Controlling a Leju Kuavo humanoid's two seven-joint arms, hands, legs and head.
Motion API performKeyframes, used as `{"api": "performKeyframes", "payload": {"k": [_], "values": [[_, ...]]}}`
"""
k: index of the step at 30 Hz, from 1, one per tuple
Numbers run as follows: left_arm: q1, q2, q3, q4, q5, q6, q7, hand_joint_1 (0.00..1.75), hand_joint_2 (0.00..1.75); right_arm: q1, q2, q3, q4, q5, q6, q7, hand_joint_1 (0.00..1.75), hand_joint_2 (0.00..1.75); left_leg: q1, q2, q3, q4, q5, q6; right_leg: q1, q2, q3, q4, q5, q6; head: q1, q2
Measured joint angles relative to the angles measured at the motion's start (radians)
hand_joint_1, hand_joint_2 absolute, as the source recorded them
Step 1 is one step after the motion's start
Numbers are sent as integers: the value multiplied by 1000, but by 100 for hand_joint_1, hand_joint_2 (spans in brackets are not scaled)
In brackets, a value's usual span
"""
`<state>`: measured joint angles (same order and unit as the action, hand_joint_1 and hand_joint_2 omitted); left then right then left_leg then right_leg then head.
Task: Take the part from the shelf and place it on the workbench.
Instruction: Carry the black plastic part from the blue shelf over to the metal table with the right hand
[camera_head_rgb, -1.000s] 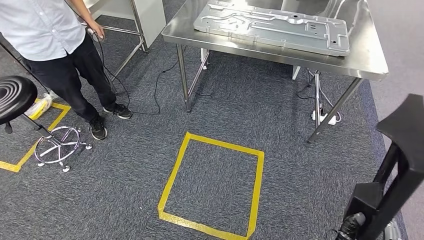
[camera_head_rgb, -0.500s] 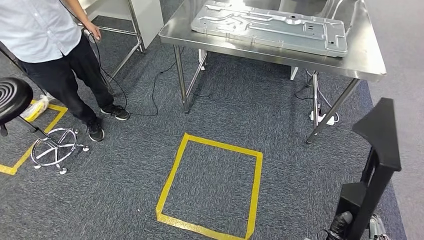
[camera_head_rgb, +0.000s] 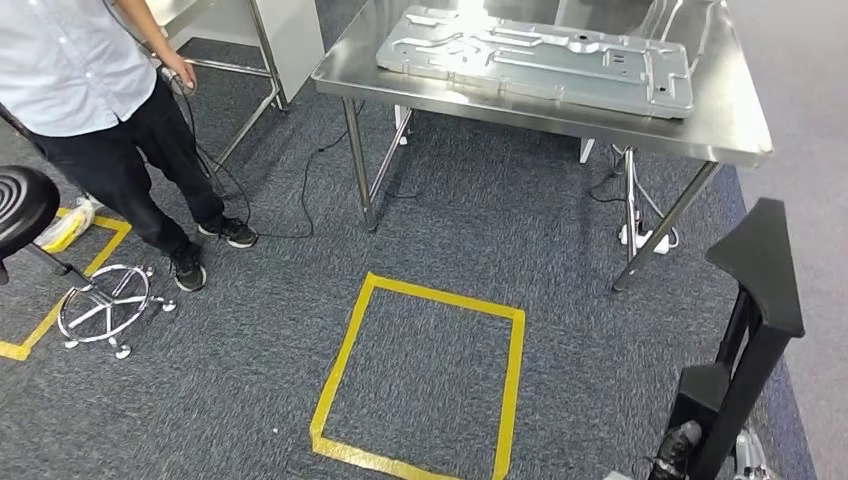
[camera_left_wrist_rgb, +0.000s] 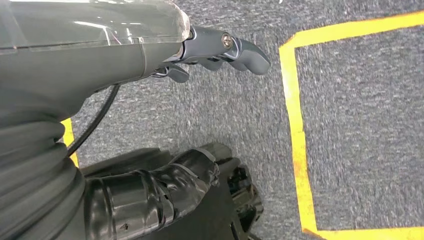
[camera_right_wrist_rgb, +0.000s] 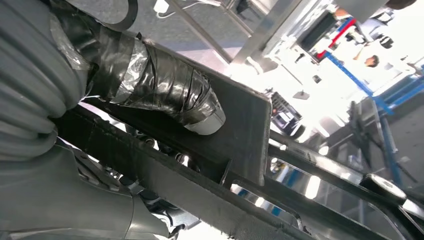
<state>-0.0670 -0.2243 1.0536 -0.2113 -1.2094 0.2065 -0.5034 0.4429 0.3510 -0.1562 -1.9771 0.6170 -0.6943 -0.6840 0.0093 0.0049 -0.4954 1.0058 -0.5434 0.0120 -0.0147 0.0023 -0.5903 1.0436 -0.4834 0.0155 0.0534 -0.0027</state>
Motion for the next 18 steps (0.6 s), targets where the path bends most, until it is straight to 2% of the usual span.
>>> {"api": "performKeyframes", "payload": {"k": [2,3,4,6,7,8,9,11,12,13,16,18], "values": [[-2,0,0,0,-1,0,0,0,175,0,0,-1,1,-3,0,1,175,175,2,1,0,18,-13,-10,-2,1,9,-7,-4,-15,0,0],[-3,0,0,0,-1,0,0,0,175,-1,0,-1,1,-4,0,1,175,175,3,1,-13,51,-31,-13,-4,1,14,-11,-6,-22,0,0],[-2,0,0,0,-1,1,0,0,175,-2,0,-2,1,-5,0,1,175,175,4,0,-41,108,-57,-16,-3,-1,20,-12,-9,-28,0,0],[0,0,0,0,-1,1,0,0,175,-3,0,-2,2,-6,0,1,175,175,3,0,-123,247,-108,-17,2,-2,28,-13,-18,-37,0,0],[2,0,0,0,-1,1,0,0,175,-3,0,-2,3,-7,0,1,175,175,3,0,-156,292,-112,-17,4,-1,34,-13,-23,-39,0,0],[4,0,0,0,-1,1,0,0,175,-3,0,-2,3,-7,0,2,175,175,3,0,-172,300,-95,-16,6,1,40,-13,-28,-39,0,0],[6,0,0,0,-1,1,0,0,175,-3,0,-3,3,-7,0,2,175,175,3,0,-168,267,-57,-12,7,2,50,-13,-35,-39,0,0],[7,1,0,0,-1,1,0,0,175,-3,0,-3,4,-8,0,2,175,175,0,-1,-127,143,27,-1,11,4,67,-12,-49,-35,0,0],[6,1,0,0,-1,1,0,0,175,-3,0,-3,5,-8,0,2,175,175,-2,-1,-106,91,49,6,12,5,72,-12,-56,-30,0,0],[5,1,0,0,-1,1,0,0,175,-3,0,-3,5,-9,0,2,175,175,-5,-1,-92,58,55,11,12,5,76,-13,-62,-24,0,0],[5,1,0,0,-1,1,-1,0,175,-4,0,-4,5,-13,0,2,175,175,-8,-2,-75,25,48,27,11,3,86,-8,-60,-7,0,0],[7,2,0,0,-1,1,-1,0,175,-5,0,-4,5,-16,0,2,175,175,-5,-3,-55,13,47,38,8,3,72,31,-75,3,0,0]]}}
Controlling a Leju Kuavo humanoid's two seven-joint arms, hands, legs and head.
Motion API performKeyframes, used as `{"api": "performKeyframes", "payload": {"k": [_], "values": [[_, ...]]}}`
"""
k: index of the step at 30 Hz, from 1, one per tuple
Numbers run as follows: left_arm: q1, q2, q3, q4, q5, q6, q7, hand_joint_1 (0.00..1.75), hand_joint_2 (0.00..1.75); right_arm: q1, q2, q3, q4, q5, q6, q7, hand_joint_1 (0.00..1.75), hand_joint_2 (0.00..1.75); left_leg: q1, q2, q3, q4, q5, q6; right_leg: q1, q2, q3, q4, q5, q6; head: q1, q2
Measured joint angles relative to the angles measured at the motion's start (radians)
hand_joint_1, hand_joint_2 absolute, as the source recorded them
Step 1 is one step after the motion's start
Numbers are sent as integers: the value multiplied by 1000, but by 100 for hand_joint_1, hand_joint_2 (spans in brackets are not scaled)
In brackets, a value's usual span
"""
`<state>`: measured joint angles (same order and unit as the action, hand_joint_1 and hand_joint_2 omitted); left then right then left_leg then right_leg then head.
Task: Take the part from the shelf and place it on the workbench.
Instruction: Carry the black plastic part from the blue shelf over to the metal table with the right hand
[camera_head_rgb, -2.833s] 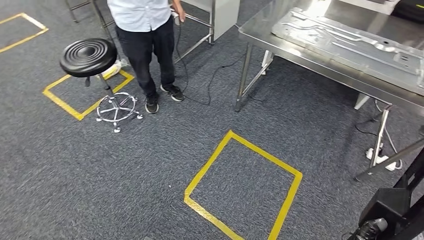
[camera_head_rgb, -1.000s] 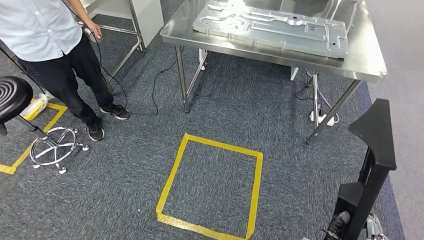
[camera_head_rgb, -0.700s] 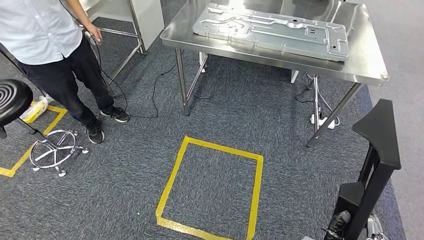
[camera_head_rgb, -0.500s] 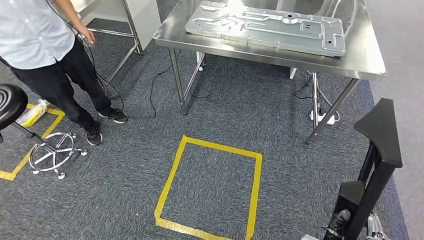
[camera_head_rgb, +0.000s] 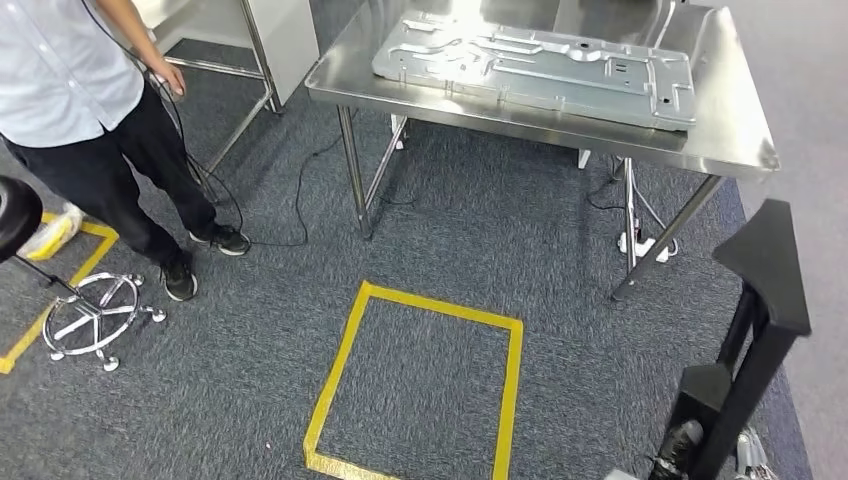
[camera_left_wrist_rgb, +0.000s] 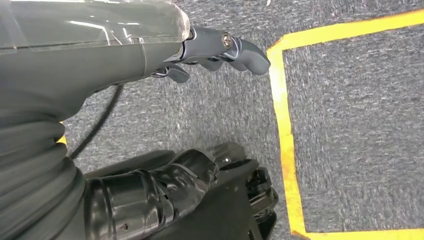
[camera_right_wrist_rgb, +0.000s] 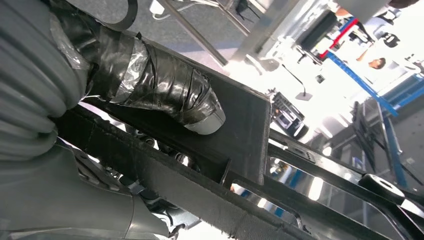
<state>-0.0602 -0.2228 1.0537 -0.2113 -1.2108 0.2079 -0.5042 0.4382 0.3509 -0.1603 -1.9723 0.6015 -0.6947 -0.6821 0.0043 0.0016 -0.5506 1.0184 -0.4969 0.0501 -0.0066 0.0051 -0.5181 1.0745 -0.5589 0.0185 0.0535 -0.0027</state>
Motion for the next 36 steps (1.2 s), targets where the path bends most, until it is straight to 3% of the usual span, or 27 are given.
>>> {"api": "performKeyframes", "payload": {"k": [3,4,5,6,8,9,12,15,17,19,20,21,23,24,26,30,32,34,35,36], "values": [[-2,0,0,0,0,0,0,0,175,-1,0,-2,0,-1,0,0,175,175,1,0,18,-5,-9,8,-5,0,-99,157,-65,12,0,0],[-2,0,0,0,0,0,0,0,175,-1,0,-3,0,-2,0,-1,175,175,1,0,23,-5,-14,8,-7,0,-135,201,-74,15,0,0],[-1,0,0,0,0,0,0,0,175,0,0,-5,0,-4,0,-2,175,175,1,0,31,-5,-21,7,-9,-1,-155,214,-64,17,0,0],[0,0,0,0,0,0,0,0,175,0,0,-6,0,-6,0,-3,175,175,2,0,41,-5,-28,5,-11,-1,-158,192,-33,19,0,0],[1,-1,0,0,0,0,0,0,175,-1,0,-9,0,-9,0,-7,175,175,3,0,64,-7,-45,-2,-14,-3,-124,76,57,17,0,0],[1,-1,0,0,0,0,0,0,175,-1,0,-9,0,-9,0,-8,175,175,4,-1,73,-7,-52,-6,-11,-5,-109,25,72,14,1,0],[-3,-2,0,0,-1,0,0,0,175,-1,0,-12,-4,-9,0,-10,175,175,3,0,88,-5,-63,-26,-1,-10,-95,-20,62,-8,2,0],[-4,-2,0,0,-2,0,0,0,175,-1,0,-14,-9,-9,0,-11,175,175,4,2,90,28,-82,-43,-5,-7,-67,-32,75,-31,1,0],[-6,-2,0,0,-4,-1,0,0,175,-3,0,-15,-14,-7,0,-11,175,175,7,2,38,124,-123,-51,-4,-8,-52,-36,68,-41,-1,0],[-5,-2,0,0,-7,-1,0,0,175,-5,0,-15,-19,-2,0,-12,175,175,7,2,-43,234,-168,-53,-1,-7,-43,-36,57,-46,-2,0],[-3,-2,0,0,-7,-2,0,0,175,-5,0,-15,-20,1,0,-12,175,175,7,2,-70,257,-171,-52,1,-5,-36,-36,50,-47,-2,0],[-1,-2,0,0,-8,-2,0,0,175,-5,0,-15,-22,3,0,-12,175,175,7,2,-82,247,-154,-50,2,-2,-27,-36,43,-46,-2,0],[2,-2,0,0,-9,-2,0,0,175,-6,0,-15,-26,7,0,-12,175,175,7,2,-68,146,-65,-40,4,0,-6,-36,26,-43,-2,0],[3,-1,0,0,-10,-2,0,0,175,-7,0,-15,-28,8,0,-12,175,175,3,2,-59,99,-34,-36,4,1,4,-36,18,-39,-2,0],[1,-1,0,0,-11,-2,0,0,175,-10,0,-16,-32,9,0,-12,175,175,-6,1,-50,48,-10,-25,4,1,15,-34,5,-28,-2,0],[2,0,0,0,-16,-2,0,0,175,-13,0,-17,-43,10,0,-12,175,175,-6,-2,-13,26,-6,-2,1,0,24,8,-7,-8,-1,0],[-3,0,0,0,-17,-2,0,0,175,-16,0,-18,-48,10,0,-12,175,175,-2,-2,7,15,-11,6,-1,0,-24,93,-41,1,0,0],[-6,0,0,0,-17,-2,0,0,175,-17,0,-18,-50,10,0,-12,175,175,-2,-3,15,13,-20,9,-5,0,-106,198,-79,10,0,0],[-5,0,0,0,-17,-2,0,0,175,-17,0,-18,-50,11,0,-12,175,175,-1,-3,21,13,-26,8,-6,0,-138,226,-83,12,0,0],[-3,0,0,0,-17,-2,0,0,175,-16,0,-18,-50,13,0,-12,175,175,-1,-4,30,13,-34,7,-8,-1,-155,224,-67,14,0,0]]}}
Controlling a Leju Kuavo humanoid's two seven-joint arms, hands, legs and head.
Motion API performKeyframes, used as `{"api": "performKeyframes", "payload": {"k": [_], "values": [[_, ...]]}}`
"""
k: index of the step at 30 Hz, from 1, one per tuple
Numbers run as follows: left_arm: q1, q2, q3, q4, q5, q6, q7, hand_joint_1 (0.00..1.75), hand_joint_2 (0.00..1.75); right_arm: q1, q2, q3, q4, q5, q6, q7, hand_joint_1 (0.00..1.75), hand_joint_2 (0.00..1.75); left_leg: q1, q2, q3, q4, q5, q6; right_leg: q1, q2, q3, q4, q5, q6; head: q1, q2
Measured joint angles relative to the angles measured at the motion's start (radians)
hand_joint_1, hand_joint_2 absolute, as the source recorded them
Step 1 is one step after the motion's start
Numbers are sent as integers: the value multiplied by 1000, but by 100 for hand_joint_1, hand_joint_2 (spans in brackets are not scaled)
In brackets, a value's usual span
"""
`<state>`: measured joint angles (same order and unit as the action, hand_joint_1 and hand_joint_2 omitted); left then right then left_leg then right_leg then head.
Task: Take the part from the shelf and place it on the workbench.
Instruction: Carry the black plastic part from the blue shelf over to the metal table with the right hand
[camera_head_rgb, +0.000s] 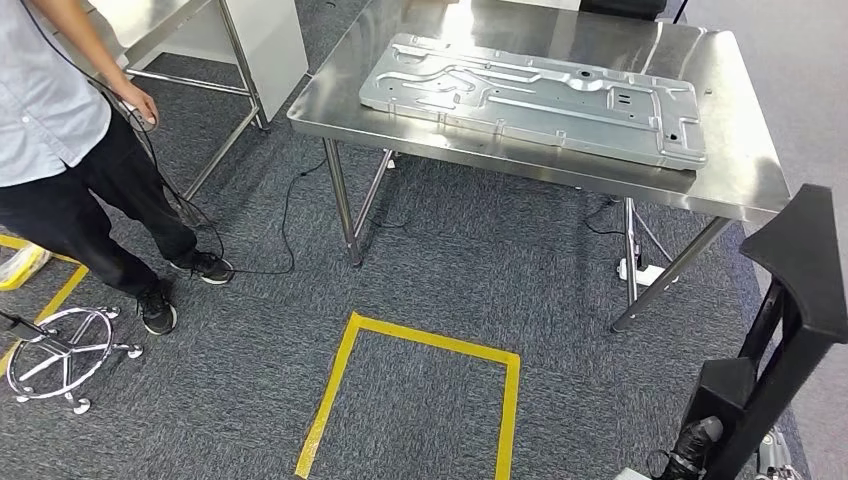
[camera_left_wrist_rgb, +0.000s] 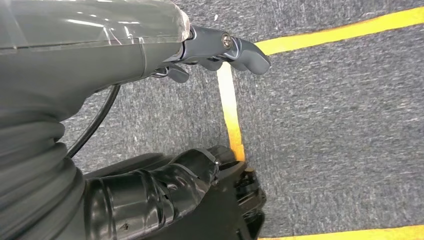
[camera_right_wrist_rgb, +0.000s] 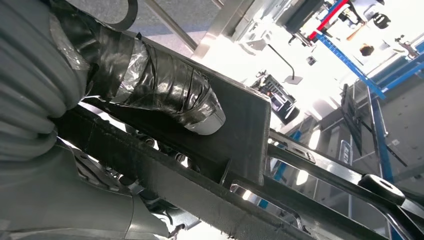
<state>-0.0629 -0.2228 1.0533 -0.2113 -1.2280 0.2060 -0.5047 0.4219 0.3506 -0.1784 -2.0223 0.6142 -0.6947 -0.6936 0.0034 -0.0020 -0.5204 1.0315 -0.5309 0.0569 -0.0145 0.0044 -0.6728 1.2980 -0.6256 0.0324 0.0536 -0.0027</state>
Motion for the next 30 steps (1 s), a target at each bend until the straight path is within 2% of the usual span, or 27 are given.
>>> {"api": "performKeyframes", "payload": {"k": [1,2,3,4,5,7,9,10,12,13,14,16,17,18,20,22,23,24,26,27,28,30], "values": [[2,0,0,0,0,0,0,0,175,0,0,0,0,2,0,0,175,175,1,0,12,0,-9,-2,-1,0,-1,-34,37,0,0,0],[3,-1,0,0,-1,0,0,0,175,0,0,0,-1,4,0,0,175,175,2,0,23,0,-19,-5,-1,-1,10,-92,88,0,0,0],[4,-1,0,0,-1,0,0,0,175,0,0,0,-1,7,0,0,175,175,3,-1,36,0,-28,-9,0,-2,20,-144,125,-3,0,0],[3,-2,0,0,-1,0,-1,0,175,0,0,0,-1,8,0,0,175,175,3,-1,44,0,-35,-12,2,-3,28,-184,144,-5,1,0],[2,-2,0,0,-2,0,-1,0,175,-1,0,0,-2,10,0,0,175,175,4,-1,48,0,-39,-15,4,-4,29,-204,148,-7,1,0],[1,-2,0,0,-2,0,-1,0,175,-1,0,0,-2,10,0,0,175,175,3,-2,51,0,-41,-18,8,-6,26,-208,131,-10,1,0],[0,-2,-1,0,-2,0,-1,0,175,-1,0,-1,-3,11,0,0,175,175,3,-3,49,-1,-44,-21,9,-7,28,-214,130,-13,2,0],[-1,-2,-1,0,-2,0,-1,0,175,-1,0,-1,-4,11,0,0,175,175,2,-3,52,-2,-46,-25,11,-7,32,-219,134,-18,2,0],[-5,-2,-1,0,-2,0,-2,0,175,-1,0,-4,-10,13,0,0,175,175,2,-2,44,45,-60,-40,8,-6,63,-233,139,-41,2,0],[-6,-2,-1,0,-2,0,-3,0,175,-2,0,-6,-12,13,0,0,175,175,3,-2,23,98,-75,-45,6,-5,78,-240,134,-50,1,0],[-7,-2,-2,0,-2,0,-4,0,175,-3,0,-8,-14,14,0,0,175,175,3,-2,-16,165,-99,-50,5,-5,95,-246,127,-59,0,0],[-5,-2,-2,0,-2,0,-4,0,175,-3,0,-9,-14,14,0,0,175,175,3,-2,-96,261,-143,-53,8,-3,109,-248,112,-62,0,0],[-2,-2,-2,0,-2,0,-4,0,175,-3,0,-9,-14,14,0,0,175,175,3,-2,-119,267,-142,-52,10,-1,120,-248,104,-62,0,0],[0,-2,-2,0,-2,0,-4,0,175,-3,0,-10,-14,14,0,0,175,175,2,-2,-128,243,-119,-48,12,1,132,-248,94,-62,0,0],[4,-1,-2,0,-2,0,-4,0,175,-4,0,-10,-14,14,0,0,175,175,-2,-2,-119,136,-18,-31,16,1,159,-249,74,-61,1,0],[3,-1,-2,0,-2,0,-4,0,175,-5,0,-11,-14,15,0,0,175,175,-11,-2,-110,60,46,-17,17,2,175,-249,56,-53,1,0],[3,0,-2,0,-2,0,-4,0,175,-6,0,-11,-14,15,0,0,175,175,-16,-2,-106,48,54,-13,16,2,179,-250,50,-47,1,0],[1,0,-2,0,-2,0,-4,0,175,-6,0,-11,-14,16,0,0,175,175,-18,-3,-102,42,51,-11,14,3,184,-254,46,-41,0,0],[1,0,-2,0,-2,0,-4,0,175,-7,0,-12,-15,16,0,0,175,175,-15,-3,-82,24,57,-4,12,1,194,-253,34,-30,0,0],[0,-1,-2,0,-2,0,-4,0,175,-8,0,-12,-16,16,0,0,175,175,-12,-3,-70,12,57,0,11,0,187,-233,23,-24,1,0],[-2,-1,-2,0,-2,0,-4,0,175,-9,0,-12,-17,16,0,0,175,175,-9,-3,-59,3,56,5,10,-1,167,-191,6,-19,2,0],[-5,-1,-2,0,-2,0,-4,0,175,-11,0,-12,-17,17,0,-1,175,175,-9,-3,-44,-5,47,11,5,-2,85,-66,-30,-8,3,0]]}}
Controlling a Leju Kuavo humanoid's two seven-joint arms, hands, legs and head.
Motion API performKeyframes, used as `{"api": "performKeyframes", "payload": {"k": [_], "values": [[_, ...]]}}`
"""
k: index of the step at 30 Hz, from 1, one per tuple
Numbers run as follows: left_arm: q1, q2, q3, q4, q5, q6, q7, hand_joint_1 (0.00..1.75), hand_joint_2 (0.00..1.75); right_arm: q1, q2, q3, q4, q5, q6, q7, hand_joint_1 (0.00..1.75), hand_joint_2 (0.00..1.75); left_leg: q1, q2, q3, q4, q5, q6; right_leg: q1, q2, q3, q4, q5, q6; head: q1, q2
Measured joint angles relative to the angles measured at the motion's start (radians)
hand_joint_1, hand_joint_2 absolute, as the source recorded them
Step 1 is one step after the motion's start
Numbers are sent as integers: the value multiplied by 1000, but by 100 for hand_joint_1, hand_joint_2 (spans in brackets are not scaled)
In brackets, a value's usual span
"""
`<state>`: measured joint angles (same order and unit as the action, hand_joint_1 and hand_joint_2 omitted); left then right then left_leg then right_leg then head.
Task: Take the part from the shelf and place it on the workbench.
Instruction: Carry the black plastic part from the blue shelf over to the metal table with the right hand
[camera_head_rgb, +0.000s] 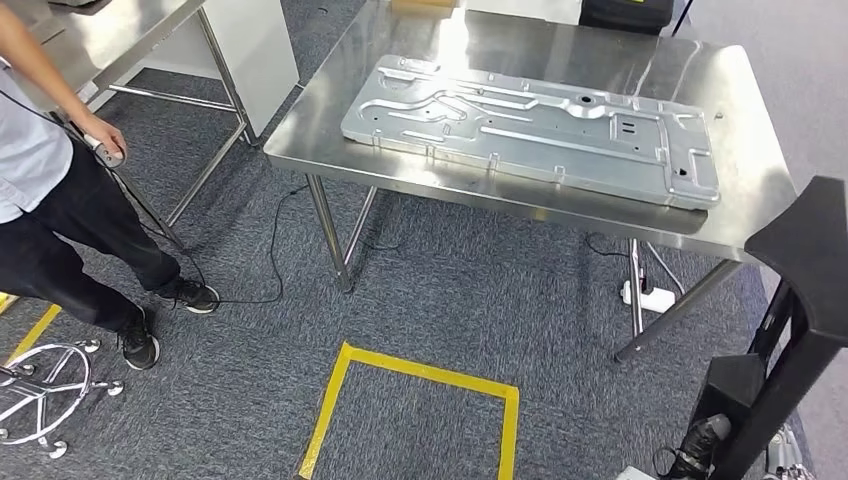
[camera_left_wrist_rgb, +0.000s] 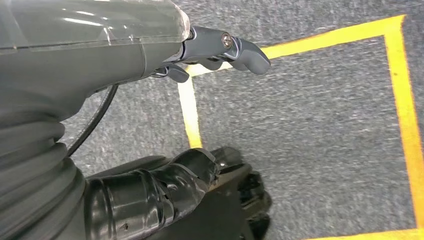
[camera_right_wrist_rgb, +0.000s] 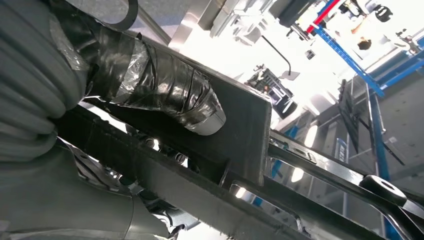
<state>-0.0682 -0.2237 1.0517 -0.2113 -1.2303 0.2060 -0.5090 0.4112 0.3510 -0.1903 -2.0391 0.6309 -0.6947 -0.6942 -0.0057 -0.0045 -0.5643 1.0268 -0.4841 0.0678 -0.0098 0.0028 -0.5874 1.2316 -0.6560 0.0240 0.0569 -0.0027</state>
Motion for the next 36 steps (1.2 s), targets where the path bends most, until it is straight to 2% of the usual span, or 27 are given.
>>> {"api": "performKeyframes", "payload": {"k": [1,2,3,5,6,7,9,11,12,13,15,16,17,18,19,20,21,22,24,27,29,31,32,33,34,35,36], "values": [[-1,0,0,0,0,0,0,0,175,0,0,0,0,0,0,0,175,175,0,0,7,0,-6,0,-3,0,-41,50,-4,5,0,0],[0,0,0,0,0,0,0,0,175,1,0,0,0,0,0,0,175,175,1,-1,15,0,-14,0,-7,0,-70,71,12,8,0,0],[2,0,0,0,0,0,0,0,175,1,0,0,0,0,0,0,175,175,2,-2,26,0,-23,-2,-10,0,-82,57,48,11,0,0],[5,-1,0,0,0,0,0,0,175,1,0,0,1,0,0,0,175,175,4,-3,50,-1,-41,-9,-13,-1,-63,-49,147,13,0,0],[5,-1,0,0,0,0,1,0,175,1,0,0,1,0,0,0,175,175,4,-5,57,1,-51,-15,-11,-1,-46,-102,178,11,1,0],[4,-2,0,0,0,0,1,0,175,0,0,0,1,0,0,0,175,175,4,-5,60,1,-58,-20,-8,-2,-32,-140,190,5,0,0],[0,-2,0,0,0,0,2,0,175,0,0,-1,2,0,0,0,175,175,2,-5,62,-3,-65,-32,-2,-1,-21,-167,178,-8,-1,0],[-2,-2,0,0,0,0,3,0,175,1,0,-2,3,0,0,0,175,175,2,-3,68,-4,-72,-42,-6,2,-12,-180,172,-21,-2,0],[-3,-2,0,0,0,0,3,0,175,1,0,-2,3,0,0,0,175,175,3,-2,63,15,-84,-47,-8,1,-4,-187,171,-26,-2,0],[-4,-2,0,0,0,0,3,0,175,0,0,-2,3,0,0,0,175,175,4,-2,45,54,-102,-51,-10,-1,4,-192,168,-33,-2,0],[-3,-2,0,0,0,0,4,0,175,0,0,-2,3,0,0,0,175,175,7,-1,-29,183,-150,-56,-9,-5,18,-196,159,-41,-2,0],[-2,-2,0,0,0,0,4,0,175,-1,0,-2,3,0,0,0,175,175,9,-1,-70,242,-163,-58,-7,-6,23,-196,154,-44,-2,0],[0,-2,0,0,0,0,4,0,175,-1,0,-2,3,0,0,0,175,175,10,-1,-99,276,-158,-59,-7,-5,30,-196,147,-44,-2,0],[1,-2,0,0,0,0,4,0,175,-1,0,-2,3,0,0,0,175,175,11,-1,-111,271,-131,-60,-6,-4,39,-196,141,-44,-2,0],[3,-2,0,0,0,0,4,0,175,-1,0,-2,3,0,0,0,175,175,11,-1,-105,228,-85,-58,-6,-3,50,-196,133,-43,-2,0],[3,-1,0,0,0,1,4,0,175,-1,0,-2,3,0,0,0,175,175,12,-1,-87,163,-36,-56,-6,-2,61,-196,125,-40,-2,0],[4,-1,0,0,0,2,5,0,175,-1,0,-2,3,0,0,0,175,175,10,-1,-66,104,-2,-54,-4,-2,69,-195,116,-36,-2,0],[3,-2,0,0,0,2,6,0,175,-1,0,-2,3,0,0,0,175,175,8,0,-48,61,15,-50,-3,-2,75,-195,109,-30,-2,0],[1,-2,0,0,0,3,6,0,175,-2,0,-2,4,0,0,0,175,175,3,-1,-33,35,9,-42,-1,-2,79,-197,100,-20,-2,0],[1,-1,0,0,0,2,7,0,175,-3,0,-2,3,0,0,0,175,175,6,-2,-18,16,5,-27,-4,-4,84,-189,87,-6,-1,0],[0,-1,0,0,0,2,7,0,175,-4,0,-2,3,0,0,0,175,175,9,-1,-3,4,3,-17,-5,-4,43,-107,52,1,0,0],[-1,-1,0,0,-2,1,7,0,175,-3,0,-2,3,0,0,0,175,175,9,0,7,2,-6,-10,-5,-4,-42,24,13,6,0,0],[-1,-1,0,0,-3,0,7,0,175,-2,0,-2,3,0,0,0,175,175,8,-1,13,2,-12,-9,-5,-4,-77,67,14,7,0,0],[0,-1,0,0,-5,0,7,0,175,-1,0,-2,3,1,0,0,175,175,8,-2,22,2,-19,-9,-5,-4,-97,76,35,7,0,0],[1,-1,0,0,-6,0,8,0,175,-1,0,-2,3,1,0,0,175,175,8,-3,33,2,-27,-10,-5,-4,-97,45,77,5,0,0],[1,-1,-1,0,-8,0,9,0,175,-1,0,-2,3,2,0,0,175,175,8,-4,46,2,-36,-12,-5,-4,-81,-16,129,2,0,0],[2,-2,-1,0,-8,0,10,0,175,-1,0,-2,3,3,0,0,175,175,7,-4,56,1,-45,-15,-3,-3,-61,-75,167,-2,1,0]]}}
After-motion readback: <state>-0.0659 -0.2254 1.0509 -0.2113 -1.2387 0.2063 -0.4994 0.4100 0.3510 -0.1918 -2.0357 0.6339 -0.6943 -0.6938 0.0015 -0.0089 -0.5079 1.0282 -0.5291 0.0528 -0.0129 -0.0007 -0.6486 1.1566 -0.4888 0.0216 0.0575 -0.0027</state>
